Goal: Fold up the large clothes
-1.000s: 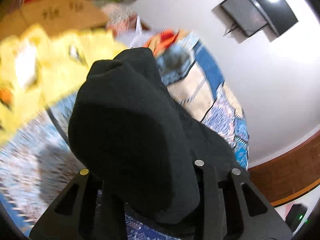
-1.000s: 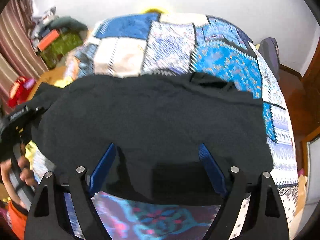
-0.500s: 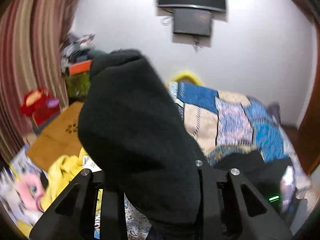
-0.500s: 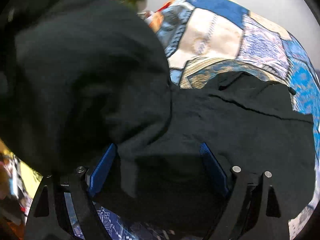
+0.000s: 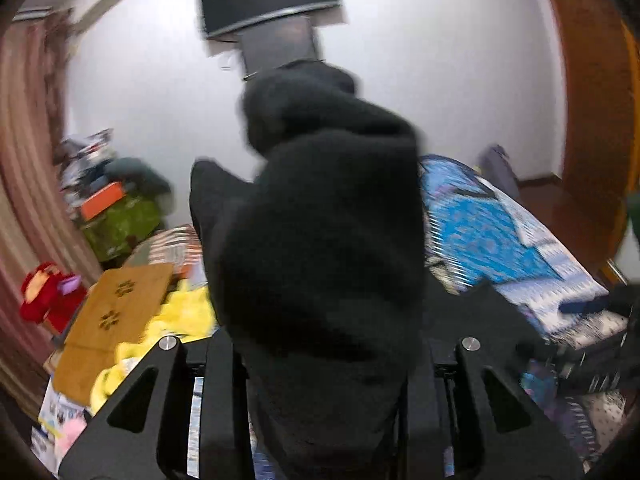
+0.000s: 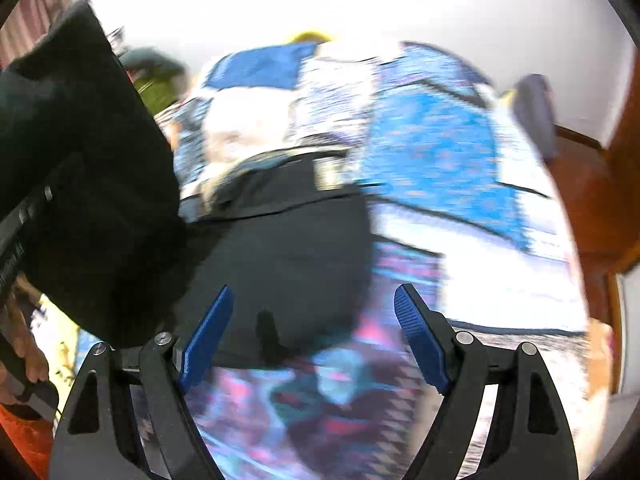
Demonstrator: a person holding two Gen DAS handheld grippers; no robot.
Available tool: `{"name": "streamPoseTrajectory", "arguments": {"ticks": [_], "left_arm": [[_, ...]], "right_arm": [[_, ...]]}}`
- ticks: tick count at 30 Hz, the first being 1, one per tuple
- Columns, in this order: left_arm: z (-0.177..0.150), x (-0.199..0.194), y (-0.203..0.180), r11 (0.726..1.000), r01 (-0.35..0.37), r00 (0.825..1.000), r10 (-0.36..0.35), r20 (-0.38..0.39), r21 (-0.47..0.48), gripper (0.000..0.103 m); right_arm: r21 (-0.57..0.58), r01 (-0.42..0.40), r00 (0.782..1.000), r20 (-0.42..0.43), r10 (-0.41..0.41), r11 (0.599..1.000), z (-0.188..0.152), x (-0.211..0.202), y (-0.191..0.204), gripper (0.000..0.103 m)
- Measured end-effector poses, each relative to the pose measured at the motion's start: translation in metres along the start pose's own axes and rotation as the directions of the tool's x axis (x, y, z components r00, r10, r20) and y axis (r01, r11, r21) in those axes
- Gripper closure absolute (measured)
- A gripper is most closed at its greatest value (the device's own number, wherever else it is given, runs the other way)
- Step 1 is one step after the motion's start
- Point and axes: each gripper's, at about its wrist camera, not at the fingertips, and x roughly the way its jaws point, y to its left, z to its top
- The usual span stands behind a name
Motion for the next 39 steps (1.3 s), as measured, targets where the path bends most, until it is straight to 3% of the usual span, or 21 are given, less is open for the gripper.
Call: {"name": "streamPoseTrajectory", "arguments": {"ticks": [2,4,7,9,10,12,14,16,20,22,25,27,30,34,36,39], "left_arm": [[0.0,0.007,-0.02,0.997,0.079,0.996,-0.078,-0.051,0.021,0.069],[-0.005,0.018,-0.037,0.986,0.166,0.98,-0.162,-0.118,0.022,0.065],[-0.021,0.041,-0.057,0.958,0.288,0.923,-0.276,-0.267,0.008,0.056],[-0.035,0.052,-0.071,0.932,0.363,0.874,-0.336,-0.351,0.011,0.046],[-0.042,0.051,-0.075,0.925,0.38,0.866,-0.344,-0.364,0.03,0.041],[-0.049,0.045,-0.084,0.908,0.409,0.857,-0.35,-0.379,0.085,0.026],[-0.049,0.039,-0.083,0.893,0.446,0.836,-0.391,-0.385,0.06,0.013],[-0.046,0.034,-0.076,0.892,0.453,0.825,-0.412,-0.386,0.016,0.013],[-0.04,0.013,-0.063,0.892,0.451,0.823,-0.434,-0.366,-0.045,0.013],[-0.03,-0.003,-0.056,0.884,0.462,0.823,-0.455,-0.34,-0.065,0.013],[-0.021,-0.026,-0.041,0.859,0.506,0.806,-0.505,-0.307,-0.083,0.013],[-0.016,-0.04,-0.031,0.867,0.494,0.826,-0.49,-0.278,-0.062,0.013],[-0.009,-0.053,-0.005,0.909,0.415,0.884,-0.411,-0.224,-0.028,0.013],[-0.007,-0.04,0.031,0.952,0.301,0.93,-0.305,-0.206,-0.05,0.013],[-0.013,-0.026,0.049,0.963,0.255,0.938,-0.269,-0.22,-0.091,0.012],[-0.026,0.002,0.069,0.967,0.198,0.931,-0.237,-0.278,-0.16,0.013]], "right_arm": [[0.04,0.014,1.0,0.012,-0.014,0.999,-0.001,-0.008,-0.017,0.024],[0.073,0.024,1.0,0.017,-0.025,0.997,-0.003,-0.014,-0.031,0.024],[0.105,0.034,0.999,0.018,-0.036,0.994,-0.008,-0.021,-0.04,0.024],[0.116,0.033,0.999,0.019,-0.035,0.993,-0.01,-0.025,-0.045,0.024],[0.118,0.032,0.999,0.022,-0.034,0.993,-0.015,-0.029,-0.046,0.024],[0.12,0.033,0.999,0.027,-0.036,0.992,-0.016,-0.033,-0.047,0.024],[0.121,0.028,0.999,0.032,-0.032,0.992,-0.019,-0.038,-0.05,0.024],[0.126,0.019,0.999,0.044,-0.024,0.992,-0.017,-0.044,-0.049,0.024],[0.125,-0.01,0.997,0.073,0.0,0.992,-0.014,-0.056,-0.042,0.024],[0.105,-0.021,0.996,0.094,0.011,0.994,-0.01,-0.063,-0.034,0.023],[0.072,-0.035,0.993,0.116,0.027,0.997,-0.005,-0.069,-0.02,0.023],[0.049,-0.054,0.99,0.133,0.047,0.997,-0.001,-0.073,-0.008,0.022],[0.013,-0.085,0.986,0.142,0.082,0.996,0.004,-0.073,0.012,0.022],[-0.042,-0.101,0.987,0.122,0.106,0.994,0.013,-0.059,0.041,0.022],[-0.07,-0.103,0.988,0.107,0.111,0.992,0.016,-0.049,0.054,0.022],[-0.108,-0.1,0.991,0.075,0.108,0.989,0.018,-0.031,0.07,0.022]]}}
